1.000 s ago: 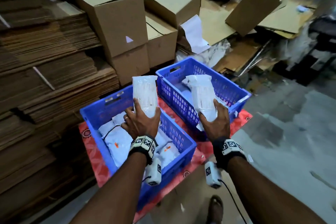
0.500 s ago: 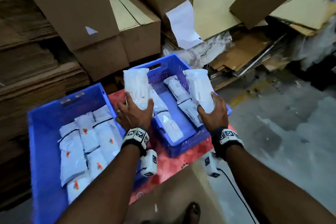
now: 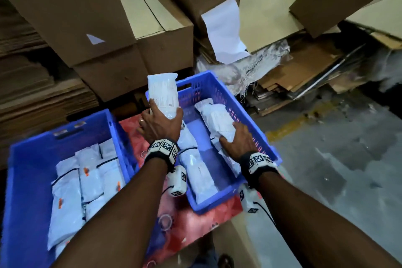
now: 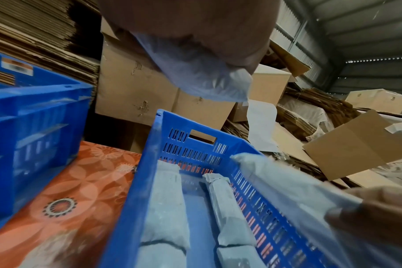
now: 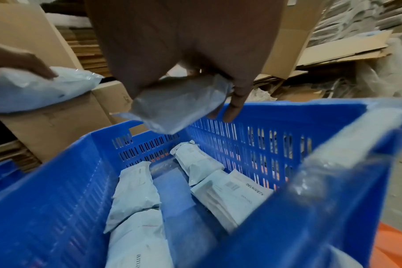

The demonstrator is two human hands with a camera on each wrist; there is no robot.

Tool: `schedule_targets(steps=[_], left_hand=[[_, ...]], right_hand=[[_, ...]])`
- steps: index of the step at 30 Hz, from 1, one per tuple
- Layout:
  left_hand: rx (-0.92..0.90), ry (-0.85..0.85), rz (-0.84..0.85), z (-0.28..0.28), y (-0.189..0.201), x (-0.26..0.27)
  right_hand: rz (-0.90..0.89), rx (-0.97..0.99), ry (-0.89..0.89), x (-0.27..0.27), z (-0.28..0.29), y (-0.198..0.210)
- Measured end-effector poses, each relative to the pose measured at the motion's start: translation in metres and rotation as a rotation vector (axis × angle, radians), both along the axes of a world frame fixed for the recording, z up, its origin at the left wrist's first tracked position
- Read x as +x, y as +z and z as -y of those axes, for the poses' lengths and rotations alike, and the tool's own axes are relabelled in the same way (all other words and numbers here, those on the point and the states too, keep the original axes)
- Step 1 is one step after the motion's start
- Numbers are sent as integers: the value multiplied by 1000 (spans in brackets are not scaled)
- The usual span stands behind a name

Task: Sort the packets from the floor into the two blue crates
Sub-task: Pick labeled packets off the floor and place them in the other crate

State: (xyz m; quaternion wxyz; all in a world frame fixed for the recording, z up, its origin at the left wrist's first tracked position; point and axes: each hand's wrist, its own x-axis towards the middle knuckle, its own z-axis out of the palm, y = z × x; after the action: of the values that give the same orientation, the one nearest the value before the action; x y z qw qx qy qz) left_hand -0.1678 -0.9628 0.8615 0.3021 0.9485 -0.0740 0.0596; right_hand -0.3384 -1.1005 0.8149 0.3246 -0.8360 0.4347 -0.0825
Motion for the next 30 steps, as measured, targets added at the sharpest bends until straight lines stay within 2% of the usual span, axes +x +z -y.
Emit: schedule_targets(steps=[4, 7, 12, 16, 18, 21, 22, 24, 25, 26, 28, 30], left_hand=[[11, -1, -25, 32, -9, 23], [36, -29, -23, 46, -17, 28], [81, -42, -57, 69, -43, 40], [100, -57, -132, 87, -64, 41], [81, -51, -174, 93, -72, 40], [38, -44, -229, 101, -83, 36], [29, -43, -243, 104, -86, 35], [28, -30, -282, 108, -92, 31], [33, -21, -309, 110, -96, 29], [40, -18, -339, 110, -99, 26], [59, -11, -394, 110, -109, 22], [52, 14, -460, 109, -123, 21]], right_hand=[[-330, -23, 158, 26, 15, -15], [-456, -44, 220, 37, 11, -22], [-643, 60, 301, 53, 2, -43], [-876, 156, 411, 55, 1, -59], [-950, 196, 442, 59, 5, -48], [-902, 183, 544, 76, 16, -6], [-834, 215, 545, 86, 18, 11], [-807, 280, 621, 100, 16, 39], [-812, 183, 704, 102, 23, 21], [-803, 128, 683, 100, 26, -8], [-837, 166, 530, 89, 31, -39], [-873, 159, 546, 83, 31, -52]])
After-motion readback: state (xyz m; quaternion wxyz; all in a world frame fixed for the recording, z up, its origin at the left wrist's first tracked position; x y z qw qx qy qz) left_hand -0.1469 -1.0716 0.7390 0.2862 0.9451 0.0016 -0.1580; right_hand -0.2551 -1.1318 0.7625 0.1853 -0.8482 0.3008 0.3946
